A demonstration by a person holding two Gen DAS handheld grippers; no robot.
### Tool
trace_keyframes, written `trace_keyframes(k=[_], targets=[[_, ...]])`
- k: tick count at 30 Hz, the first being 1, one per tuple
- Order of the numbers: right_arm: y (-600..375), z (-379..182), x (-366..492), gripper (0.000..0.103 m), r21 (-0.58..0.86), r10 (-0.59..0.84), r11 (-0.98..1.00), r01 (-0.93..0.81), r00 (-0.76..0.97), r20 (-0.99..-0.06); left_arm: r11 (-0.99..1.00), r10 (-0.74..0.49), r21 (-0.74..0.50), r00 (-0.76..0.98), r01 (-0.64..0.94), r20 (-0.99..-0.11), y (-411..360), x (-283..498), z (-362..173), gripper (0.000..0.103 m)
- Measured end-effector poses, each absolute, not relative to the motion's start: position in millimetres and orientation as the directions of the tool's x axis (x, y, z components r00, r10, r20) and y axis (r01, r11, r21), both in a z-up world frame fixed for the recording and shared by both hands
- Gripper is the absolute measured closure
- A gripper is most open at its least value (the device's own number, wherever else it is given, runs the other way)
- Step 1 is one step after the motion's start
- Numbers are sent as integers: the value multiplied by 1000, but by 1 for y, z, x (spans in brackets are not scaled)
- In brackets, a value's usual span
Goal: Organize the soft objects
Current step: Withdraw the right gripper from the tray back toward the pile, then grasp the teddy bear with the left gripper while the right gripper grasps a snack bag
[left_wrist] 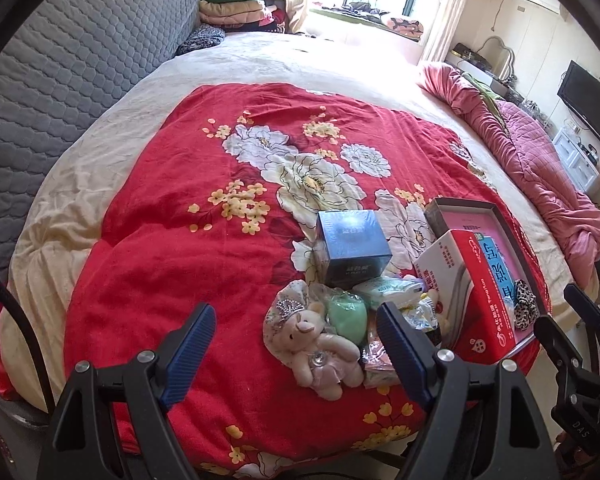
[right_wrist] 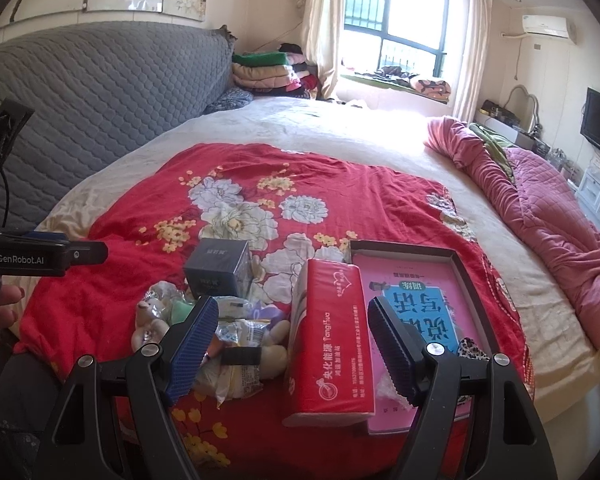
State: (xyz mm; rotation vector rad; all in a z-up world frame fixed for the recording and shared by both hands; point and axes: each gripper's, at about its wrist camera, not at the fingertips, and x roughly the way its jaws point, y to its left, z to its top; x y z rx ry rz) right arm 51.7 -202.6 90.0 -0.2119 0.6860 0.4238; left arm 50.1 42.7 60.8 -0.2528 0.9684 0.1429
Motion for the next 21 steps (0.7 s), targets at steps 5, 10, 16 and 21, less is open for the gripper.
trace_keyframes(k=[5, 10, 16, 21], targets=[[-189, 77, 48, 25, -72, 315, 875, -479, 677, -665, 956, -6, -160, 529, -246, -849, 49, 52, 39, 21], [-177, 63, 49, 25, -79, 322, 861, -502, 660, -678, 954, -21, -166, 497, -249, -867, 52, 54, 15, 21], [-164, 45, 53, 25, -73, 337, 844, -531, 632, -698, 949, -36, -182, 487, -257, -872, 61, 59, -7, 21], [-150, 32, 62, 25, -79, 335, 832, -550, 609, -719, 931, -60, -222, 479, -290, -876, 81, 73, -26, 21]])
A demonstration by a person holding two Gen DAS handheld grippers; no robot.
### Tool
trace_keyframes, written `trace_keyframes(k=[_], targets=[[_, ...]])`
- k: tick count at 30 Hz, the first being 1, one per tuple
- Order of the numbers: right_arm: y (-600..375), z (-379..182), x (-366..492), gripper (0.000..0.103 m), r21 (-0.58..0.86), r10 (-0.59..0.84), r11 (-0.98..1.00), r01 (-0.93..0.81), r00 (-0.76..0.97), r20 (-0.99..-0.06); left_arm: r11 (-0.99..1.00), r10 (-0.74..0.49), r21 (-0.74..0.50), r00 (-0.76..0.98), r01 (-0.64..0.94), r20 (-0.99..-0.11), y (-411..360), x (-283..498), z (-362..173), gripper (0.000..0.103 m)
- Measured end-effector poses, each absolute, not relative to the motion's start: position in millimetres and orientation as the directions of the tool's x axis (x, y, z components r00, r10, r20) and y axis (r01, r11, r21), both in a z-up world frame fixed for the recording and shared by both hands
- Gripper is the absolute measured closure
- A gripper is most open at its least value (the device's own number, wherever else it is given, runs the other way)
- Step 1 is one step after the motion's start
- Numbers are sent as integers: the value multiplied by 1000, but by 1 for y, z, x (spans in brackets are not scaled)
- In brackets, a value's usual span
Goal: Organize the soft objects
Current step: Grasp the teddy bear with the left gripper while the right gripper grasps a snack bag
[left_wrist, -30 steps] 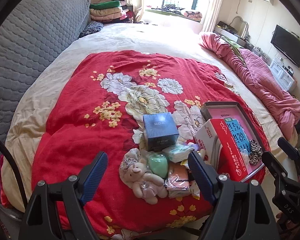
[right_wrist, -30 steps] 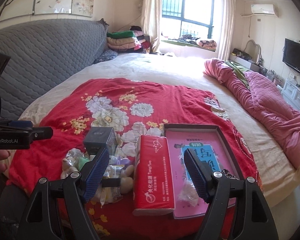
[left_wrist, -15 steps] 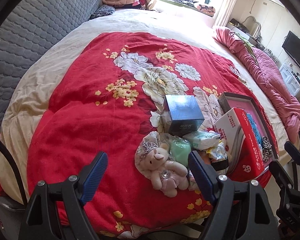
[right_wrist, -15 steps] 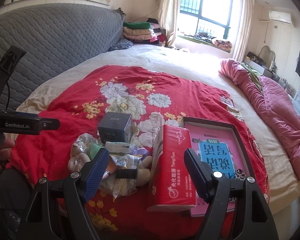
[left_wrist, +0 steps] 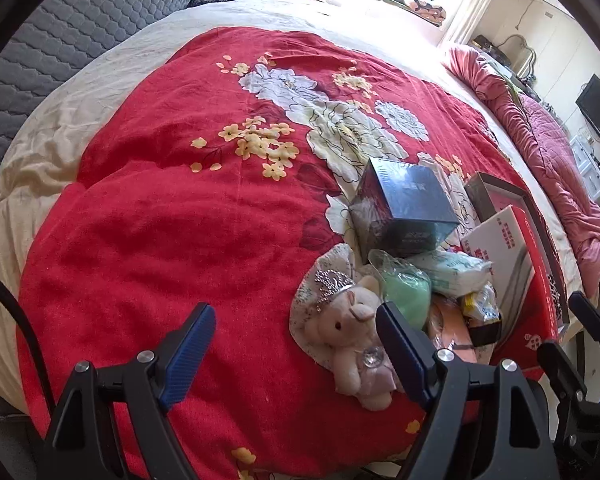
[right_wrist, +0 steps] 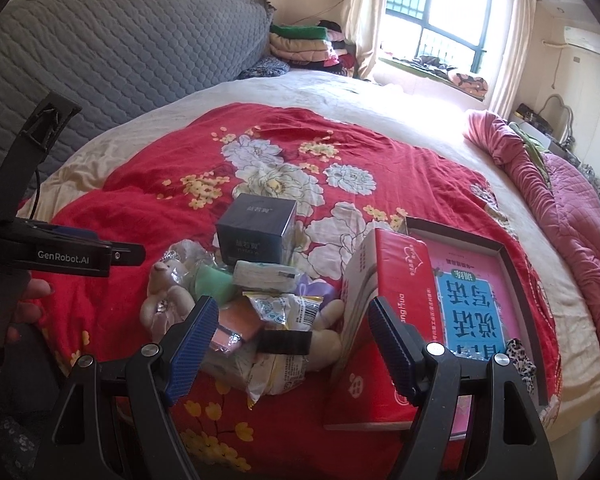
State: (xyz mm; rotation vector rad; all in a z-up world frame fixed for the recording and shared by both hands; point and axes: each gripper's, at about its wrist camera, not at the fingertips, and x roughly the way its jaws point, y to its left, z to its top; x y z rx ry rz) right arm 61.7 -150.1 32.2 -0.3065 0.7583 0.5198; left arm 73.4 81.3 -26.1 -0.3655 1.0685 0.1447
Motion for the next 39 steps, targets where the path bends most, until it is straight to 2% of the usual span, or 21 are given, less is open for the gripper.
trace_keyframes(k=[9, 18, 23, 34, 39], targets=[[-134, 19, 79, 25, -72, 333, 826, -558, 587, -738, 905, -111, -283, 466, -317, -878, 105, 92, -48, 21], [-132, 5, 80, 25, -88, 305, 825, -559, 570, -763, 922, -192, -315, 441, -224, -876, 74, 82, -49, 21], [-133, -1, 78, 25, -107, 279, 824, -556, 564, -777, 937, -196, -299, 436, -181, -878, 55, 88, -51, 22], [-124, -24, 104, 25, -109, 212, 843, -526, 512, -833, 929, -220, -321, 423, -185, -879, 49, 102, -61, 43], [-121, -34, 116, 24, -78, 202, 861, -503, 478, -855, 913, -245, -355, 426, -201, -871, 53, 104, -66, 46]])
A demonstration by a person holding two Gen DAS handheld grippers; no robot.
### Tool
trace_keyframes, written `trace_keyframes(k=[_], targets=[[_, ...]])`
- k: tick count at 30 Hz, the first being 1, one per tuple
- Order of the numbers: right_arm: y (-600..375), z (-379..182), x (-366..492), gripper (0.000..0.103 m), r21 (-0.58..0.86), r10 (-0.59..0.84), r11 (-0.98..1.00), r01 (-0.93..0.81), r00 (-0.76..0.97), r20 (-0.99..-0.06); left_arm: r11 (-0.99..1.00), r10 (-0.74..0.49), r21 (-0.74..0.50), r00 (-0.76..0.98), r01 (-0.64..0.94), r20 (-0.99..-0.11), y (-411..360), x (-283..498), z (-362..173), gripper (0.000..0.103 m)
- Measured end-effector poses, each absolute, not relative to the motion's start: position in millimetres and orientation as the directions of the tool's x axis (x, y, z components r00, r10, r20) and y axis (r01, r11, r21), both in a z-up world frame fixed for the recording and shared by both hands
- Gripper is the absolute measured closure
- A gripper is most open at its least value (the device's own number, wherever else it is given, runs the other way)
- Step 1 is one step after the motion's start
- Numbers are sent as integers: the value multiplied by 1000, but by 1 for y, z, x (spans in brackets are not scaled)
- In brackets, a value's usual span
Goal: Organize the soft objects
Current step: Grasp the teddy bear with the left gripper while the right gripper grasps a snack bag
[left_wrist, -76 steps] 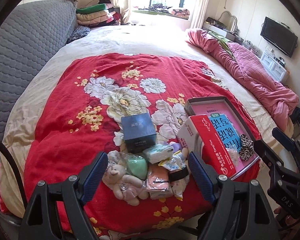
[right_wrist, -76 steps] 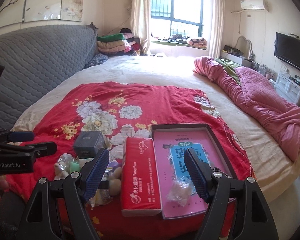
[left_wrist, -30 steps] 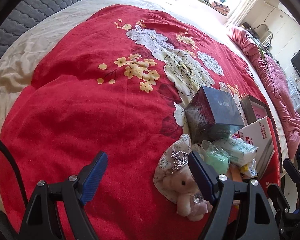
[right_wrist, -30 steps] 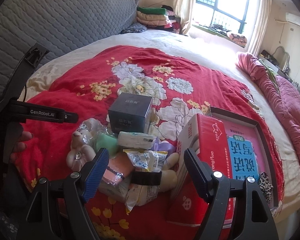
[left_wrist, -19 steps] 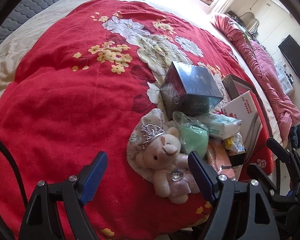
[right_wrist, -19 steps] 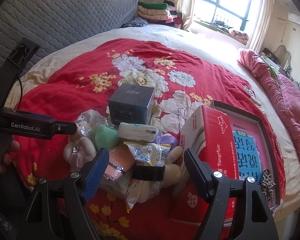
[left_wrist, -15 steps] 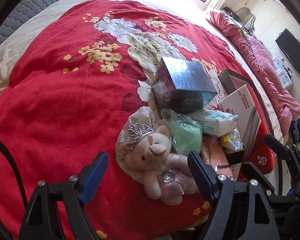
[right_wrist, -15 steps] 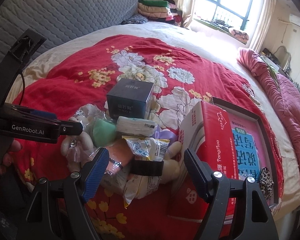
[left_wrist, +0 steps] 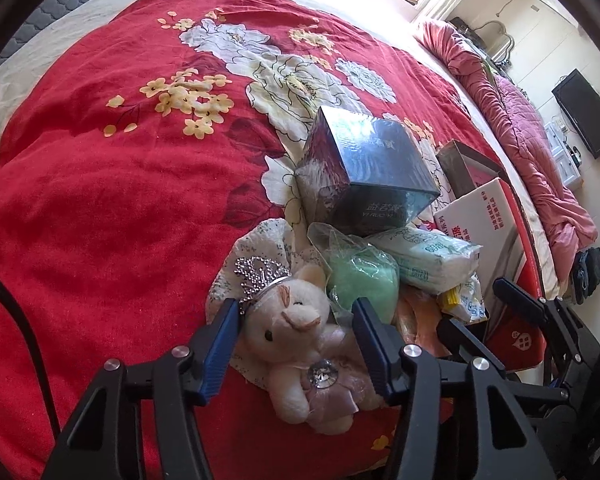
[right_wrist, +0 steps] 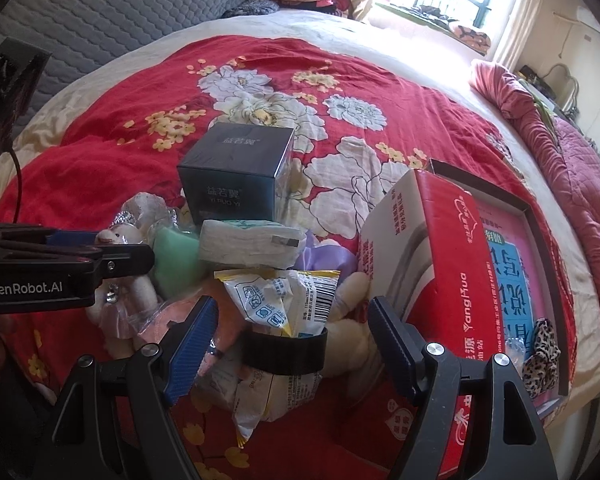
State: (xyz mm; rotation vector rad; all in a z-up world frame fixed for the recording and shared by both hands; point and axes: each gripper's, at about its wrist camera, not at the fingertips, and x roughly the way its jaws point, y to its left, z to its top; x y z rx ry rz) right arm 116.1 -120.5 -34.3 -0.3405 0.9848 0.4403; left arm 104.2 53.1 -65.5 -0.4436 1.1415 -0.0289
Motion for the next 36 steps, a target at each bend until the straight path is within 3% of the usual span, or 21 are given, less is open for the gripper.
trace_keyframes(k=[2, 6, 9, 13, 25, 30, 36], targets=[[-121, -36, 119, 30, -51, 216, 868, -495, 467, -858, 905, -254, -370, 430, -211, -866, 56, 105, -67, 48], [-121, -35, 119, 52, -28, 244, 867, -497, 474, -846, 886, -277, -405, 440, -227, -854, 62, 104, -71, 52], [-116, -38, 117, 54, -60, 233, 852, -520, 480, -846, 874, -283, -420, 450, -242, -847, 65, 105, -73, 60], [-123, -36, 115, 60, -29, 264, 857, -514, 487, -833, 870, -288, -431, 462, -240, -839, 66, 103, -74, 63], [-153, 2, 102, 62, 79, 380, 863, -498, 538, -753, 890, -243, -404, 531, -211, -812, 68, 79, -40, 64], [-150, -1, 101, 62, 78, 382, 857, -510, 527, -759, 902, -179, -337, 479, -269, -859, 76, 78, -57, 63], [-143, -11, 98, 62, 71, 387, 843, -533, 509, -769, 875, -198, -368, 461, -314, -865, 90, 74, -70, 62]])
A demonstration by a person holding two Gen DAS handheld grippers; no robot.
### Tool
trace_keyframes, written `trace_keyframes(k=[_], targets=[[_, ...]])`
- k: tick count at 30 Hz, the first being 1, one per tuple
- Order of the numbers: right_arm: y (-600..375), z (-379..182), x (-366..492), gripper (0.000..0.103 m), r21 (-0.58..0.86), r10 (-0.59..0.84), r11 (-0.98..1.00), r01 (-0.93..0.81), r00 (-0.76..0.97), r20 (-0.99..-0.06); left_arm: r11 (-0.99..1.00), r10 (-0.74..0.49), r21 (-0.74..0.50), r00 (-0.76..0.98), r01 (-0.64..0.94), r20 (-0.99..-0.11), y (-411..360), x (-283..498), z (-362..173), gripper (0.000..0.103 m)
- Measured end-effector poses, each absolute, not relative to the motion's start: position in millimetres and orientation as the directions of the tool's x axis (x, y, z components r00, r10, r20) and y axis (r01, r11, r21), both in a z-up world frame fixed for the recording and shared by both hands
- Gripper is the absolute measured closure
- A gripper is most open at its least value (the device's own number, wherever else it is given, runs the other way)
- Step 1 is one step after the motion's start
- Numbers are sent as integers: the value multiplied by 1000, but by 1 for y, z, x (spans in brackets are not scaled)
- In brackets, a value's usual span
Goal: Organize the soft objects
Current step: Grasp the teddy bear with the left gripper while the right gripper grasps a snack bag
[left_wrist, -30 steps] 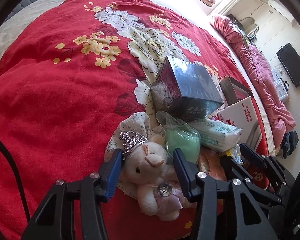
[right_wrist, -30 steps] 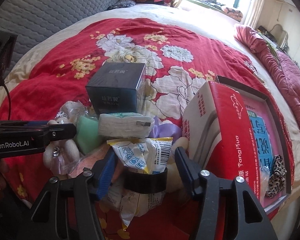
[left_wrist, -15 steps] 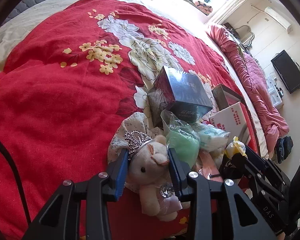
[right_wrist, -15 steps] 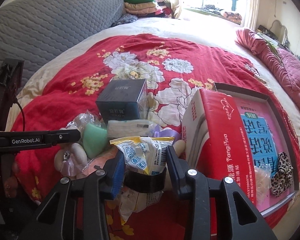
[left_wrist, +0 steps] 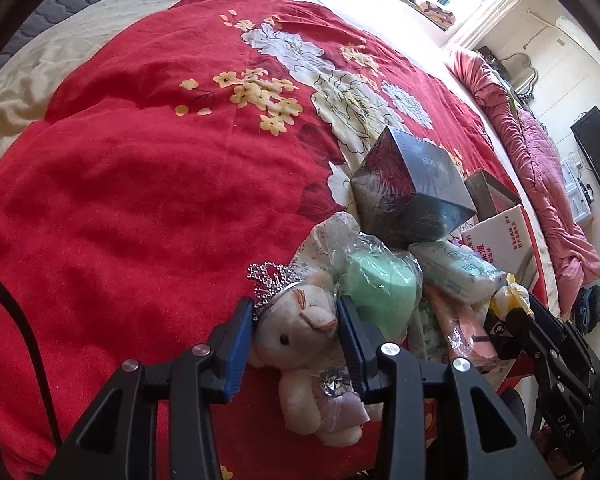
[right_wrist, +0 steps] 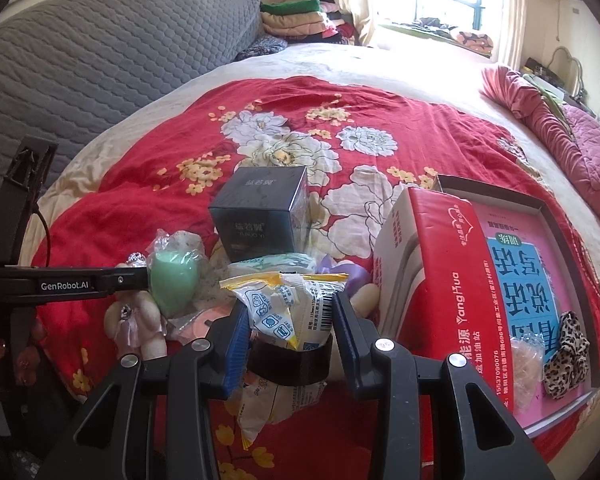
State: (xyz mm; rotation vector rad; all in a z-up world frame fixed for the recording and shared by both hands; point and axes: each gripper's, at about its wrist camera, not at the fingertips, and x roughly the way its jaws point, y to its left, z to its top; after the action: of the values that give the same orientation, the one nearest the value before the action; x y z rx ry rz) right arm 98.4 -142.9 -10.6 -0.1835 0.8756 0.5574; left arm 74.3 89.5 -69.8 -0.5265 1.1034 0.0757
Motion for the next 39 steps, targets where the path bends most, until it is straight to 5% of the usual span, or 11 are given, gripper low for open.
trace_keyframes(k=[6, 10, 14, 16, 19, 23, 28, 39], targets=[[-143, -9, 98, 62, 77, 397, 839, -538, 511, -762, 869, -210, -381, 461, -317, -863, 95, 66, -68, 59], [-146, -7, 98, 62, 82, 403, 838, -539, 512, -759, 890, -196, -348, 443, -294, -875, 93, 62, -66, 42], [-146, -5, 98, 62, 86, 407, 838, -538, 513, -756, 868, -203, -373, 452, -328, -869, 101, 60, -69, 42], [-146, -5, 98, 62, 87, 409, 838, -539, 514, -754, 856, -215, -394, 463, -334, -860, 105, 59, -71, 44], [-146, -4, 96, 62, 86, 411, 837, -541, 515, -752, 821, -298, -474, 471, -317, -830, 108, 58, -78, 63], [-147, -3, 96, 62, 89, 412, 838, -539, 517, -750, 851, -315, -461, 458, -252, -831, 102, 59, -73, 62], [-150, -1, 96, 62, 97, 416, 840, -534, 520, -746, 876, -310, -430, 430, -218, -848, 91, 57, -72, 46], [-150, 0, 96, 62, 101, 419, 841, -532, 522, -743, 882, -289, -399, 382, -250, -878, 72, 58, -86, 37]])
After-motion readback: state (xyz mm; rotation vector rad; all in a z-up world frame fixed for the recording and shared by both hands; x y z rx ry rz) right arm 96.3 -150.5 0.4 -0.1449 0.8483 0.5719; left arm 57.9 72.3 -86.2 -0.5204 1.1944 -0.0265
